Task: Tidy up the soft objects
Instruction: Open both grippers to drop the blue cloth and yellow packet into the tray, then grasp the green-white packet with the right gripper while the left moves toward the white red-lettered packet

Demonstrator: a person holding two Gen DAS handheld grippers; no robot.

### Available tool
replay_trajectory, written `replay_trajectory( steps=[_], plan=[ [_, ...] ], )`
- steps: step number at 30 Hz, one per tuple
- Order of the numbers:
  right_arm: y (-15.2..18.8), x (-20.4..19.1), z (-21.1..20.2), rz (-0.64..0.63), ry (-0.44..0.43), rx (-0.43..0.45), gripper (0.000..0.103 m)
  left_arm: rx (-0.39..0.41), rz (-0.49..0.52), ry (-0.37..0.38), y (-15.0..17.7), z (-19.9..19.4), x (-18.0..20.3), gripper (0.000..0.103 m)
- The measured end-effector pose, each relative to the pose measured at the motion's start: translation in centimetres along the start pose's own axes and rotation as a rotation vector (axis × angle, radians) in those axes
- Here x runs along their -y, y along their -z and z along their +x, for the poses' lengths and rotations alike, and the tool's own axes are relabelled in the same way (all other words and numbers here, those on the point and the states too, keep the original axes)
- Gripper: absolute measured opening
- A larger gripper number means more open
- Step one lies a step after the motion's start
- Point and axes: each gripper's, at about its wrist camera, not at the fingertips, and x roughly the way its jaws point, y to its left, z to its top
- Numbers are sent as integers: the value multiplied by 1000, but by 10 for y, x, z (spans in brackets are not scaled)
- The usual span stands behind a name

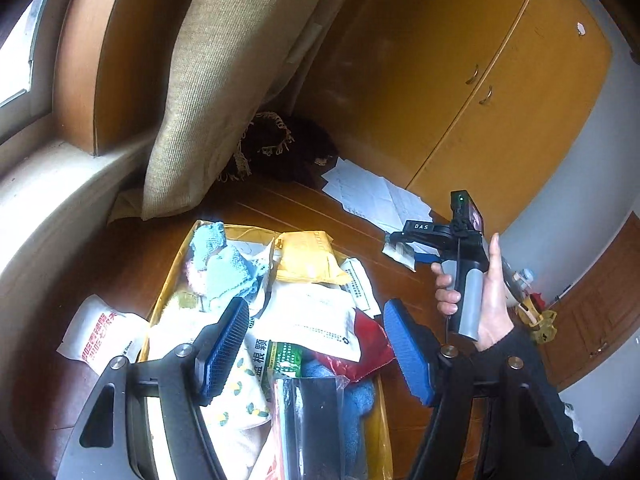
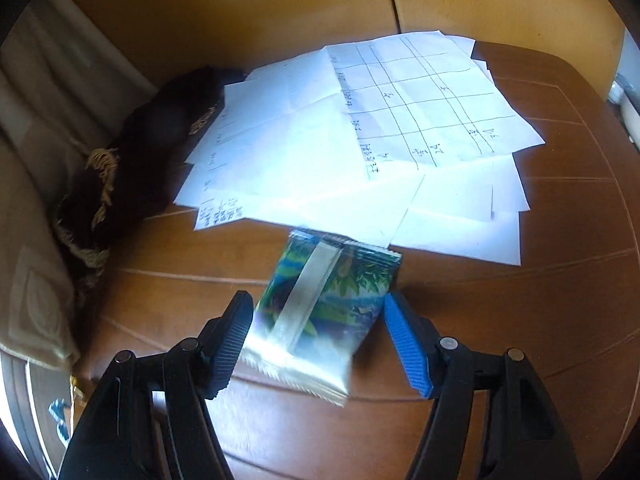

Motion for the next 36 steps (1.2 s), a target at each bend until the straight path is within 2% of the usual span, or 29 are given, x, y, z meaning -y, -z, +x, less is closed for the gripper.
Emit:
replay_trajectory(
  steps=[4, 7, 9, 10, 14, 19, 27, 29, 32, 34, 36],
  plan=[
    [5, -21, 8, -43, 132, 36, 69, 16, -30, -13, -1, -11, -11, 73],
    [12, -28, 9, -80, 173, 46, 69, 41, -55, -45, -2, -24, -23, 73],
    [15, -31, 8, -100, 185, 44, 64, 61, -77, -83, -2, -35, -34, 73],
    [19, -34, 7, -123, 196, 42, 58, 74, -95, -104, -2, -40, -40, 73],
    [33, -34, -2, -162, 167, 24, 53, 97, -156, -184, -2, -55, -65, 73],
    [66, -37, -19, -202, 109, 4, 50, 54, -184, -247, 3, -55, -89, 73],
    [132, -39, -51, -249, -6, 6, 50, -94, -301, -277, 19, -35, -127, 73],
    [143, -43, -54, -271, -4, 28, 50, -134, -353, -314, 20, -23, -132, 72],
    [151, -46, -56, -282, -21, 41, 50, -193, -363, -371, 20, -1, -133, 72],
    [154, -46, -57, -292, -28, 57, 50, -215, -405, -384, 19, 12, -139, 71],
    [158, -46, -58, -301, -32, 76, 50, -218, -433, -429, 16, 20, -145, 70]
  ],
)
